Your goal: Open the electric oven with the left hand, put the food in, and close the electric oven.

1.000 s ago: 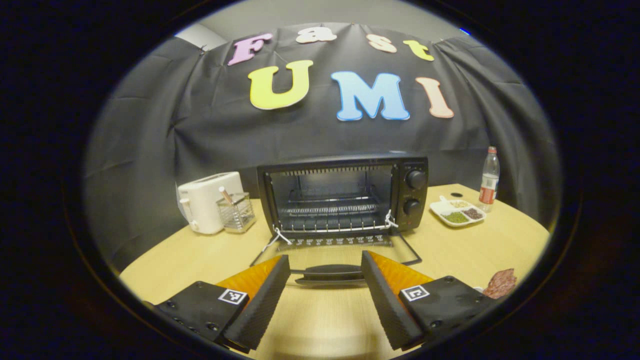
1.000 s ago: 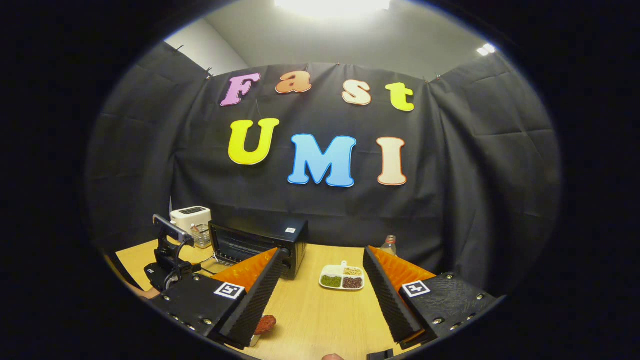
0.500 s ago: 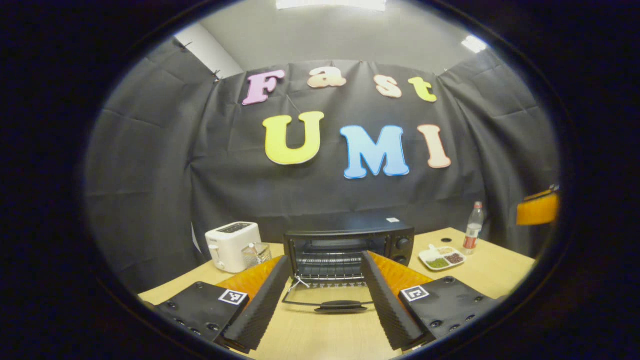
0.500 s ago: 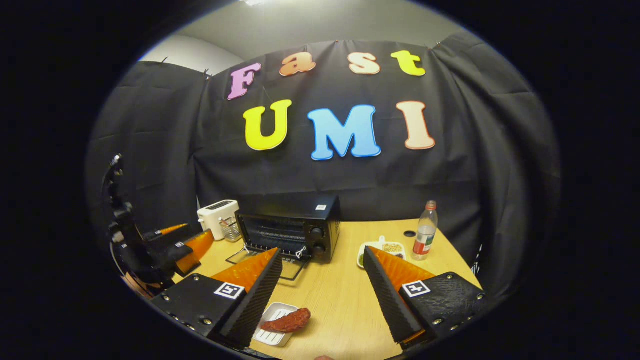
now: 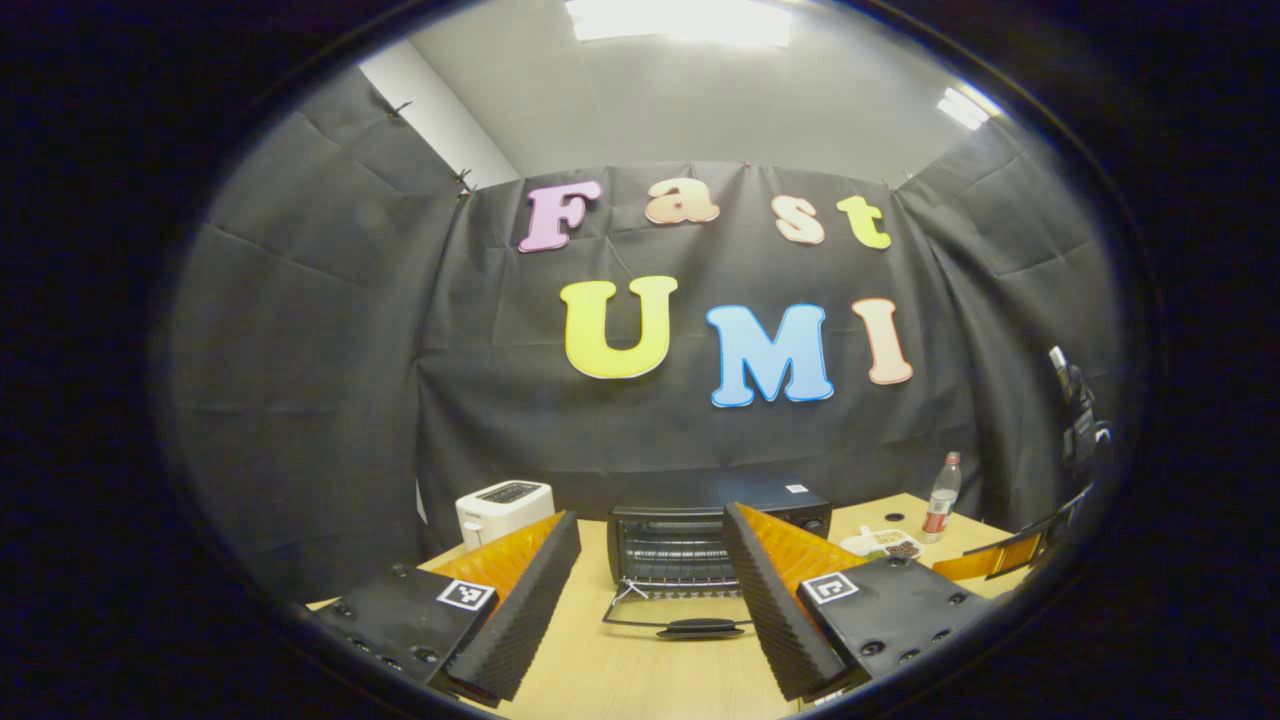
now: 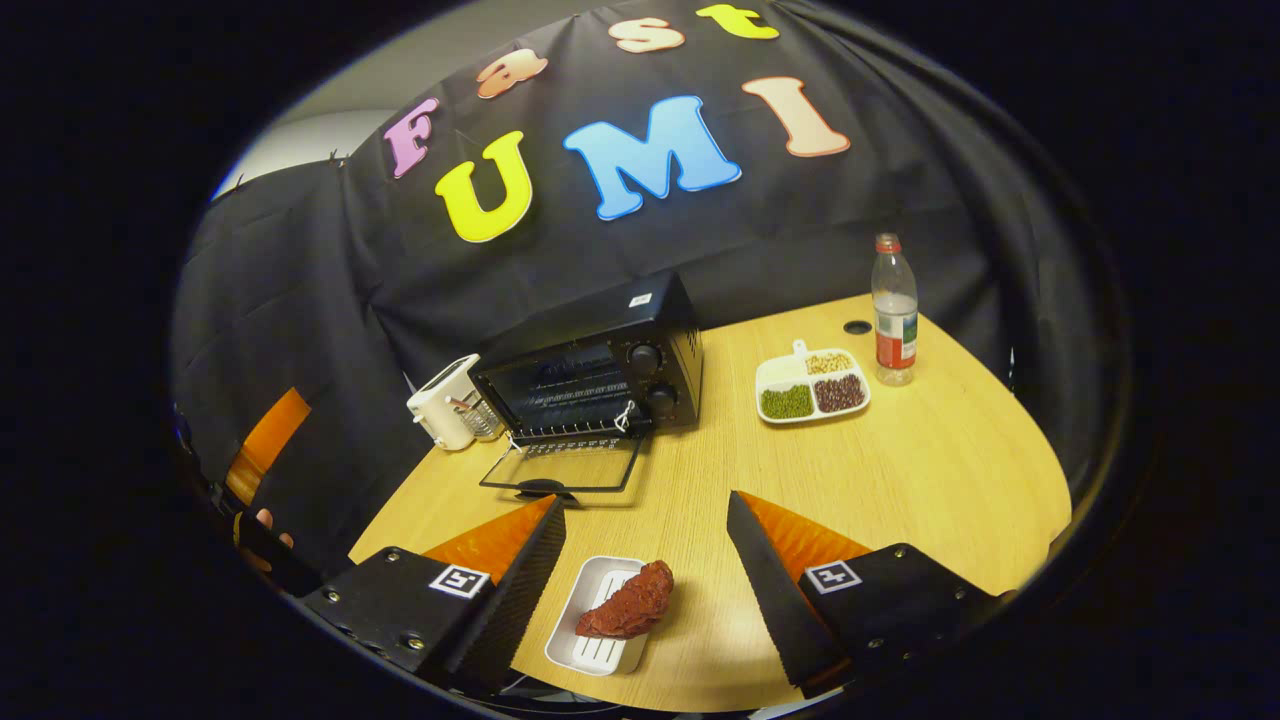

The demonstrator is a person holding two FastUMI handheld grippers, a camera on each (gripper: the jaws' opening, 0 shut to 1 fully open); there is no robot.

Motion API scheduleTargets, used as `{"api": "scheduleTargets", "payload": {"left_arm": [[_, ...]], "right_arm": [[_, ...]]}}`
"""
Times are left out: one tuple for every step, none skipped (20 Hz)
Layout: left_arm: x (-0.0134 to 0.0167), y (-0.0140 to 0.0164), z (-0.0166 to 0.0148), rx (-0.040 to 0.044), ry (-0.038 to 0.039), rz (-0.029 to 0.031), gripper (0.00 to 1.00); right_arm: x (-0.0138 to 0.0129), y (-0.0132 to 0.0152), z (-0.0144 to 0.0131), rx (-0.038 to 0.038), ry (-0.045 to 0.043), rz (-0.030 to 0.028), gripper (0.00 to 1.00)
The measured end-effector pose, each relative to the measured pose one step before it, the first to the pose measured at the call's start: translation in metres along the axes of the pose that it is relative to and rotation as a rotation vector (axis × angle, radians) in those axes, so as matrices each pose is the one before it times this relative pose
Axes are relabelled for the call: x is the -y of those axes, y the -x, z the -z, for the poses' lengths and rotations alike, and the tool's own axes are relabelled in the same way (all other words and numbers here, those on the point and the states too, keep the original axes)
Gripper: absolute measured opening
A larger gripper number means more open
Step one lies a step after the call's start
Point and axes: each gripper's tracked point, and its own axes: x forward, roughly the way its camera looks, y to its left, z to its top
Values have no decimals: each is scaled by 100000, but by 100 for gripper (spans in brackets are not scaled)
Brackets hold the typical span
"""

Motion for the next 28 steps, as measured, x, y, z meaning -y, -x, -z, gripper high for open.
{"api": "scheduleTargets", "payload": {"left_arm": [[-294, 239, -21, -77, -187, -557, 100], [-289, 307, -115, 88, -523, -293, 100], [-340, 248, -58, -32, -779, -487, 100], [-182, 219, 49, -392, -628, -304, 95], [-233, 86, 253, -367, -433, -323, 100], [-296, 131, 214, -706, -178, -500, 100], [-287, 200, 307, -788, 121, -801, 100], [-310, 80, 156, -488, 360, -822, 100], [-382, 66, 65, -390, 241, -945, 100], [-382, 115, 84, -329, 86, -741, 100], [-263, 217, 207, -518, -266, -505, 100], [-340, 26, 193, -443, -673, -677, 100], [-426, 30, 79, -107, -728, -717, 95], [-322, 79, -35, -141, -384, -484, 95], [-169, -75, 47, -54, -232, -227, 100], [-239, -36, -51, 196, -357, -448, 100], [-215, -35, -51, -10, -374, -211, 100], [-41, -105, 56, 84, -478, -181, 100], [-149, -167, -100, 53, -290, 16, 100], [-30, -105, 140, -147, 51, 83, 100], [188, -182, 265, -420, 254, 512, 100], [112, -158, 117, -228, 110, 253, 100], [96, -183, 135, -50, 86, 269, 100], [163, -181, -16, 162, 92, 614, 100], [190, -254, 42, 73, 55, 582, 95], [207, -188, 44, 71, 37, 734, 95], [81, -352, 19, 12, -46, 462, 95], [51, -299, -39, 179, 256, 362, 100]], "right_arm": [[127, -222, 1096, -2855, -2092, -754, 98], [86, -360, 925, -2847, -2248, -565, 92], [171, -345, 956, -3144, -2621, -283, 92], [-64, -403, 769, -2829, -3286, -1109, 92], [-240, -582, 800, -3262, -3387, -1590, 92], [157, -486, 708, -2749, -2575, -2, 92], [367, -501, 768, -2341, -1467, 376, 92], [272, -307, 573, -1887, -746, 622, 92], [82, -656, 725, -2004, -384, 33, 92], [190, -528, 441, -1796, -274, 286, 92], [424, -152, 300, -976, -1160, 771, 92], [65, -609, 422, -1728, -1866, -469, 82], [-22, -154, 551, -1754, -2581, -249, 78], [203, -356, 255, -1610, -2807, 463, 69], [78, -420, 263, -1482, -3086, -478, 63], [-143, 16, 240, -1090, -2076, -611, 56], [109, -434, -346, 1899, -1866, 724, 56], [-399, 1452, -412, 227, -1108, -319, 25], [-625, -1323, 210, 509, -709, -2407, 24], [-299, 866, -379, -183, -387, -474, 13], [-462, -720, 75, 435, 1010, -1526, 13], [-188, 101, -537, 1868, 364, 556, 13], [-96, 392, -104, 835, 843, 990, 10], [-366, 103, -161, 69, 363, -176, 7], [-497, 495, -327, 790, -833, -494, 7], [-514, 251, -532, 720, -1674, -1271, 7], [-605, 190, -588, 1108, -2569, -1095, 7], [-699, 151, -650, 1278, -2598, -1638, 7]]}}
